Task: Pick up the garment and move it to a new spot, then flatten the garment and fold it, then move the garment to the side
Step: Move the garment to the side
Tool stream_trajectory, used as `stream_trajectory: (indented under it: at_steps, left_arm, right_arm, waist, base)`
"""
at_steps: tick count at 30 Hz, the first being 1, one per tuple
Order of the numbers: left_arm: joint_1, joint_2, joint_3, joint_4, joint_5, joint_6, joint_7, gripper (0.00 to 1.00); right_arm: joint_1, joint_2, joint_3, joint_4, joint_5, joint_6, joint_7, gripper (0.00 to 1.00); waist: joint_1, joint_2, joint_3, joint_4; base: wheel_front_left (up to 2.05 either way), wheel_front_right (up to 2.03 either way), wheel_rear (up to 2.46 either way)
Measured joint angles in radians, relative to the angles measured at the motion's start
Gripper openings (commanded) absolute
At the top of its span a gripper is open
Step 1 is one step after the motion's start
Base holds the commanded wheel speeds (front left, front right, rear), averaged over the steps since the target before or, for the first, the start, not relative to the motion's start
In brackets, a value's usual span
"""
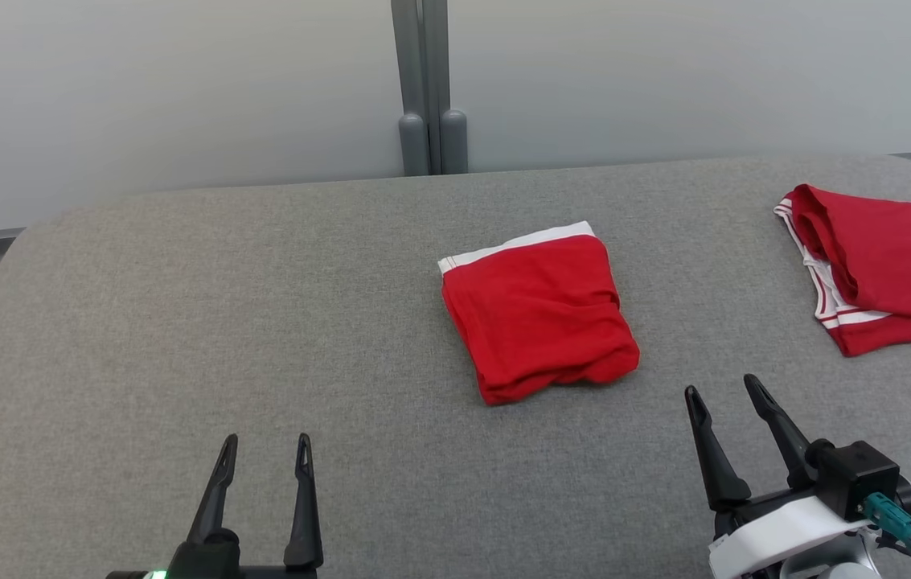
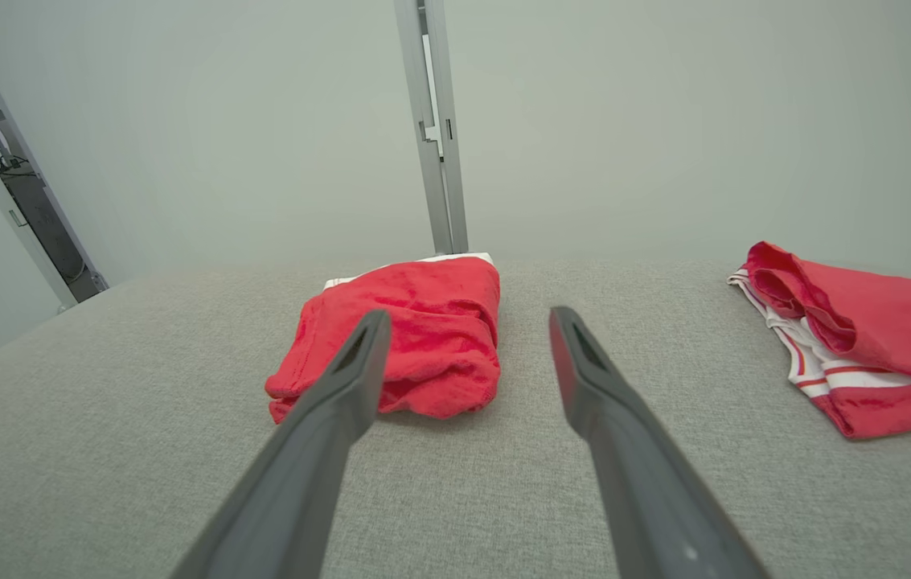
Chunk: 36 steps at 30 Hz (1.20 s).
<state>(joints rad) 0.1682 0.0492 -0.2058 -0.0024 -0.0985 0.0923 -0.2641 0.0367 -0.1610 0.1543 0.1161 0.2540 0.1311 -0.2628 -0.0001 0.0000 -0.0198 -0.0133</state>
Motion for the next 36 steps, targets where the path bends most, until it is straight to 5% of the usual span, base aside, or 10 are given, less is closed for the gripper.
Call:
stream_trajectory:
  at_steps: [36]
  left_arm:
    - [-0.004,0.000,-0.006,0.009,0.002,-0.004,0.000,1.00]
  right_arm:
    - [0.004,-0.004,0.003,0.007,0.007,0.000,0.000,1.00]
  waist:
    - [0.0000,0.0000,0.012,0.023]
  base:
    - [0.00,0.00,0.00]
